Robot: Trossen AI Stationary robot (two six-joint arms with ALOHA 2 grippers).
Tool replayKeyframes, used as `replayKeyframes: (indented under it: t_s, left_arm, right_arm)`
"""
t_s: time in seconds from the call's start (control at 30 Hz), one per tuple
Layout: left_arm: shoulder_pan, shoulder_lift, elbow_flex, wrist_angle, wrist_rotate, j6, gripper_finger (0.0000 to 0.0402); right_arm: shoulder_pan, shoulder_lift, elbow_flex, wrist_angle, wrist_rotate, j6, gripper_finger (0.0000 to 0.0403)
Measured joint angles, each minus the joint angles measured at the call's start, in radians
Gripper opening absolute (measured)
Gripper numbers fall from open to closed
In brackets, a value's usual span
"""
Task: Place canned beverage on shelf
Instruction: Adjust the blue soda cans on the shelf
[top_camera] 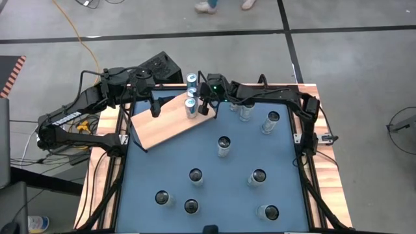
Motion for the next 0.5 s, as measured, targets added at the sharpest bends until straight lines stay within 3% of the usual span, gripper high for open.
replayKeyframes:
  t_s: [0.5]
  left_arm:
    - [0.0,0.0,-0.04,0.0,-0.017,-0.021,0.0325]
  right_arm:
    - [-0.013,-0.004,-0.001,-0.033,0.165,0.007,0.0]
